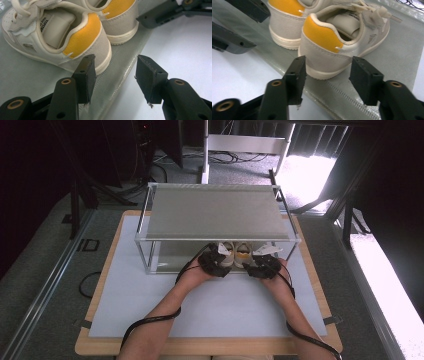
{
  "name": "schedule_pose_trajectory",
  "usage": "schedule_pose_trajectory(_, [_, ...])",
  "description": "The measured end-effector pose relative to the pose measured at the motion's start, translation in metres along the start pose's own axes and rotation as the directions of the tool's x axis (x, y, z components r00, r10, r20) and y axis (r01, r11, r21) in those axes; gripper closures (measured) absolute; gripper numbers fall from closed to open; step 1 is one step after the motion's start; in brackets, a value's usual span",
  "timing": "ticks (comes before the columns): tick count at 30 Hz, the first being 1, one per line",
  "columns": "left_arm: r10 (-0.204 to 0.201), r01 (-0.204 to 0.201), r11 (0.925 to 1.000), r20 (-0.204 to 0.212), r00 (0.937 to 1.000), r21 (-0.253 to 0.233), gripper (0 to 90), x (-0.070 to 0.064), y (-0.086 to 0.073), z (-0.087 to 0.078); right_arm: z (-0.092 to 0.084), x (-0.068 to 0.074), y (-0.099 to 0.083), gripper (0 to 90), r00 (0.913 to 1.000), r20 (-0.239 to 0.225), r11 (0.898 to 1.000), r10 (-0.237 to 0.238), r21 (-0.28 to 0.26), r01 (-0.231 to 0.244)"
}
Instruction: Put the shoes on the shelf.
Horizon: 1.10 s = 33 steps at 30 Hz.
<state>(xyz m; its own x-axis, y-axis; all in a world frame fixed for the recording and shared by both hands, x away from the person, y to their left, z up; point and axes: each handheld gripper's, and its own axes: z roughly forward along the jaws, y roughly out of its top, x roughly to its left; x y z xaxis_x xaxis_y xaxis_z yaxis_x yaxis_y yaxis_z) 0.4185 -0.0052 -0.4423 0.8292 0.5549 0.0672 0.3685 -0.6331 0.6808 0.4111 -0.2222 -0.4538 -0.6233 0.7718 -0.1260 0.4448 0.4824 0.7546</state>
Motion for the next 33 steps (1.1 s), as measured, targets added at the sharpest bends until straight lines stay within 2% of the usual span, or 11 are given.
schedule_pose_trajectory(4, [-0.006,0.006,0.9999,0.011,0.9999,-0.011,47.1,-0.002,-0.003,-0.002,-0.005,0.002,-0.002,39.7,0.9999,-0.005,1.0,0.015,-0.014,-0.015])
schedule_pose_trajectory(6, [-0.041,0.041,0.9989,0.028,0.9988,-0.023,46.0,-0.004,-0.004,-0.005,-0.007,0.002,-0.003,37.6,0.9996,-0.017,1.0,0.021,-0.021,-0.021])
schedule_pose_trajectory(10, [-0.046,0.047,0.9984,0.042,0.9981,-0.032,37.4,-0.007,-0.006,-0.01,-0.011,0.006,-0.005,29.7,0.9993,-0.029,0.999,0.022,-0.026,-0.023])
schedule_pose_trajectory(13, [-0.063,0.065,0.9972,0.043,0.9971,-0.039,25.4,-0.01,-0.008,-0.014,-0.014,0.01,-0.008,20.6,0.9988,-0.049,1.0,0.003,-0.027,-0.004])
schedule_pose_trajectory(14, [-0.061,0.063,0.9971,0.034,0.9975,-0.043,25.0,-0.011,-0.009,-0.015,-0.015,0.011,-0.009,21.5,0.999,-0.045,1.0,0.003,-0.027,-0.004])
schedule_pose_trajectory(16, [-0.047,0.047,0.9983,0.009,0.9988,-0.035,13.8,-0.014,-0.011,-0.015,-0.017,0.013,-0.011,20.9,0.9981,-0.06,0.999,0.012,-0.04,-0.015])
schedule_pose_trajectory(17, [-0.039,0.039,0.9985,-0.006,0.9992,-0.038,12.9,-0.016,-0.013,-0.016,-0.019,0.014,-0.012,20.8,0.9977,-0.068,0.999,0.006,-0.042,-0.009])
schedule_pose_trajectory(22, [-0.049,0.048,0.9975,-0.002,0.9988,-0.051,8.6,-0.02,-0.023,-0.019,-0.026,0.019,-0.017,20.9,0.9964,-0.085,0.997,0.006,-0.079,-0.013])
schedule_pose_trajectory(26, [-0.045,0.045,0.9974,-0.007,0.9989,-0.056,8.6,-0.021,-0.029,-0.021,-0.027,0.021,-0.023,17.3,0.9931,-0.114,0.995,0.029,-0.088,-0.039])
schedule_pose_trajectory(28, [-0.041,0.04,0.9973,-0.02,0.999,-0.062,8.6,-0.022,-0.033,-0.024,-0.027,0.022,-0.026,13.4,0.9942,-0.104,0.995,0.028,-0.096,-0.038])
schedule_pose_trajectory(33, [-0.034,0.032,0.9975,-0.02,0.9992,-0.063,8.6,-0.023,-0.042,-0.03,-0.03,0.021,-0.035,13.4,0.9966,-0.079,0.994,0.023,-0.102,-0.031])
